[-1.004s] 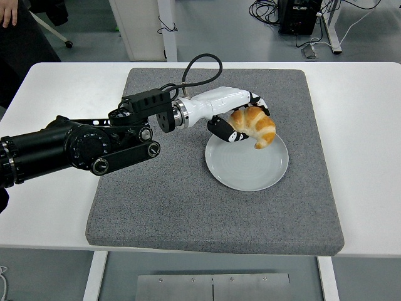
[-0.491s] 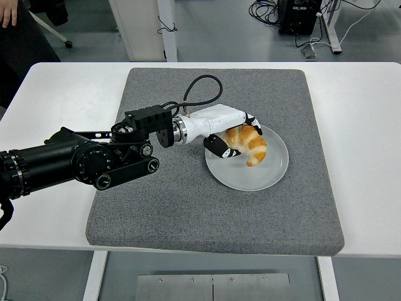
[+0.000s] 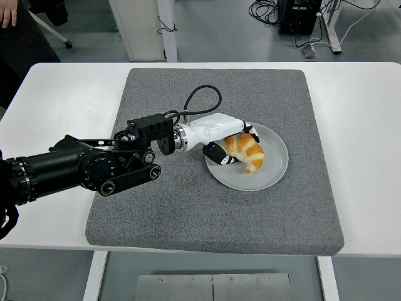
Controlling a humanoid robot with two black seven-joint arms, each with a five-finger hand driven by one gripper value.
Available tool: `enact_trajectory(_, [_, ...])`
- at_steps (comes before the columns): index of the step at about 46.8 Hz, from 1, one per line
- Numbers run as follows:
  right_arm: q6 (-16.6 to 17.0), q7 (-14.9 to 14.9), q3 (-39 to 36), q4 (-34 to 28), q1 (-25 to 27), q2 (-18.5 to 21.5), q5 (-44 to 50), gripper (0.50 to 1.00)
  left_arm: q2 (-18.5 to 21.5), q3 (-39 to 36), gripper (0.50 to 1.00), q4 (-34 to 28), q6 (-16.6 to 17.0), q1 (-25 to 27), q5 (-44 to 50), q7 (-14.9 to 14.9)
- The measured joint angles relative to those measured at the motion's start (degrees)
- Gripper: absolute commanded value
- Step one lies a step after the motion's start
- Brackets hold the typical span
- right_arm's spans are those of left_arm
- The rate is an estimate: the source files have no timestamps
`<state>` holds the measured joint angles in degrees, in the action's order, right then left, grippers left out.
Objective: Place the bread on the plate
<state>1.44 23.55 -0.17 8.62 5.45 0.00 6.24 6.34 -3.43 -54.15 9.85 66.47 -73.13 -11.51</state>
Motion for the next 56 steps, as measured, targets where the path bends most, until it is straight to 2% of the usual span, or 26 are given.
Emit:
enact_trajectory(21, [0.0,0.0,-0.01,-0.02,0.0,0.0,0.0,1.0,-0.77,-0.09,0.51,1.0,0.0,-0.33,0.0,0.0])
enact_trajectory(30, [0.01,0.0,0.0,0.0,0.0,0.0,0.0,1.0,-1.07,-0.09,0.593,1.73,0.0,-0.76,0.0,0.0])
enact_trajectory(40, [0.0,0.0,0.0,-0.02,0.0,0.0,0.0,1.0,-1.07,-0.09,0.631,1.77,0.0,-0.82,0.0,-0.02])
enact_trajectory(48, [-0.01,0.0,0.0,-0.02,0.0,0.0,0.0,1.0,-1.14,-0.06,0.755,1.77,0.0,-0.82,0.0,-0.04])
enact_trajectory(56, [0.01,0.0,0.01,0.0,0.0,0.0,0.0,1.0,-1.41,0.0,0.819,1.77,-0.04,-0.82,0.08,-0.03])
